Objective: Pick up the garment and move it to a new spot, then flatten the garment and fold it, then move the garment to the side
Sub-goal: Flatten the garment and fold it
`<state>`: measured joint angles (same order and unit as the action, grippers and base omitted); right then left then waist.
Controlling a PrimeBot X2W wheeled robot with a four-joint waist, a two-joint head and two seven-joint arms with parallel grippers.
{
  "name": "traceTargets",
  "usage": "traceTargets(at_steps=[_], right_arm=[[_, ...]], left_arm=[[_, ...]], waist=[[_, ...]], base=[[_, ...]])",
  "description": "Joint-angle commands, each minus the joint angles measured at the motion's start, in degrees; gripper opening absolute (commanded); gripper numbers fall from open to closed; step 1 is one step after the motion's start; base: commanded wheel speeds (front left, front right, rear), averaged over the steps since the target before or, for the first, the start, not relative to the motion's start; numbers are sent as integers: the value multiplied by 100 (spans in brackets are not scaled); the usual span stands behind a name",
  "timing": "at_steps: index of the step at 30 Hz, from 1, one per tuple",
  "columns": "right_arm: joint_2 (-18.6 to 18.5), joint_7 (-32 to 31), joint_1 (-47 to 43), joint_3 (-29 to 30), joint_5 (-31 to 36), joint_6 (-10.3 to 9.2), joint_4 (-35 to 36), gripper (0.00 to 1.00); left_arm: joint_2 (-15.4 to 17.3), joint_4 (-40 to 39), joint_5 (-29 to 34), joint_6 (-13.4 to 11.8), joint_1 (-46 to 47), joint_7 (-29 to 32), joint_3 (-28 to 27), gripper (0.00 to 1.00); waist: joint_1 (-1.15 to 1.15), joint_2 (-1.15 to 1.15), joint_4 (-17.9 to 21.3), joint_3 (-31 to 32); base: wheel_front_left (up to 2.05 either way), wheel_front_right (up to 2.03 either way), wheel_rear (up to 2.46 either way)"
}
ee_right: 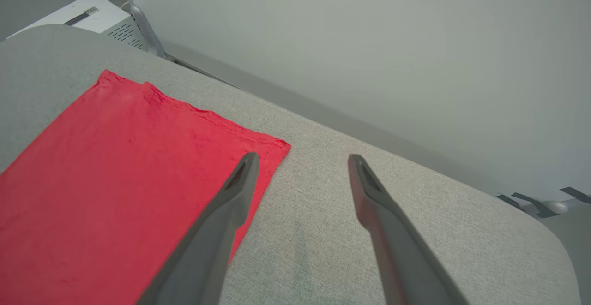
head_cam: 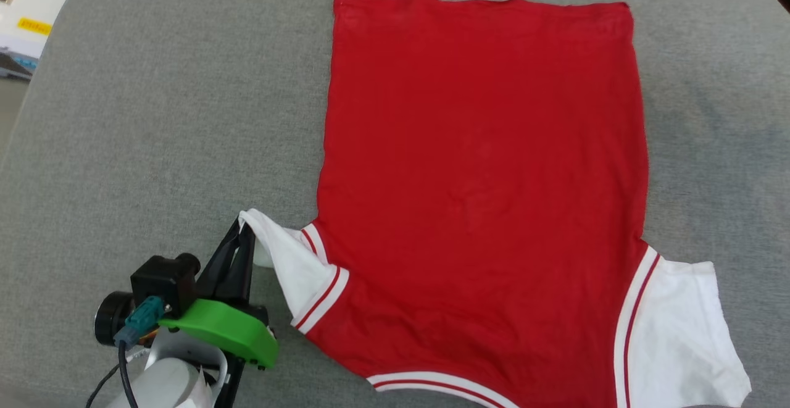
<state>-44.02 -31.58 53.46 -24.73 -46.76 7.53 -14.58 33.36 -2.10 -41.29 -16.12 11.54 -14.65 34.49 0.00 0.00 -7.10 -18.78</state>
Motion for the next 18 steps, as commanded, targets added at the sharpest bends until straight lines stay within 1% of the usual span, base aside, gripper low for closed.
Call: traceTargets(at_steps=[1, 3, 6, 8, 11, 13, 16, 18], right_arm=[[100, -427, 297, -90, 34, -4, -220, 100], [272, -1194, 787, -161, 99, -4, -666, 100], [435, -1901, 1303, -247, 350, -4, -1150, 100], [560, -2220, 1559, -262, 545, -4, -1453, 100], [729, -2362, 1761, -215, 797, -4, -1761, 100], [823, -2345, 1814, -160, 929, -4, -1938, 100], [876, -2281, 1714, -164, 1018, -4, -2087, 100], [863, -2340, 1534, -266, 1042, -4, -2149, 100]], left_arm=[[-66, -57, 72, -44, 149, -34, -17, 0], [-163, -120, 140, -25, 248, -34, -14, 0], [-302, -159, 254, 12, 380, -34, -5, 0], [-414, -166, 343, 45, 468, -34, -16, 0], [-532, -170, 456, 89, 543, -34, -61, 0], [-607, -175, 526, 136, 591, -34, -87, 0], [-745, -129, 613, 242, 688, -35, -120, 0], [-862, -89, 597, 343, 726, -35, -168, 0]], waist=[[0, 0, -507, -663], [0, 0, -627, -876], [0, 0, -779, -1153], [0, 0, -874, -1329], [0, 0, -958, -1512], [0, 0, -1020, -1629], [0, 0, -1109, -1750], [0, 0, -1120, -1780]], base=[[0, 0, 0], [0, 0, 0], [0, 0, 0], [0, 0, 0], [0, 0, 0], [0, 0, 0], [0, 0, 0], [0, 0, 0]])
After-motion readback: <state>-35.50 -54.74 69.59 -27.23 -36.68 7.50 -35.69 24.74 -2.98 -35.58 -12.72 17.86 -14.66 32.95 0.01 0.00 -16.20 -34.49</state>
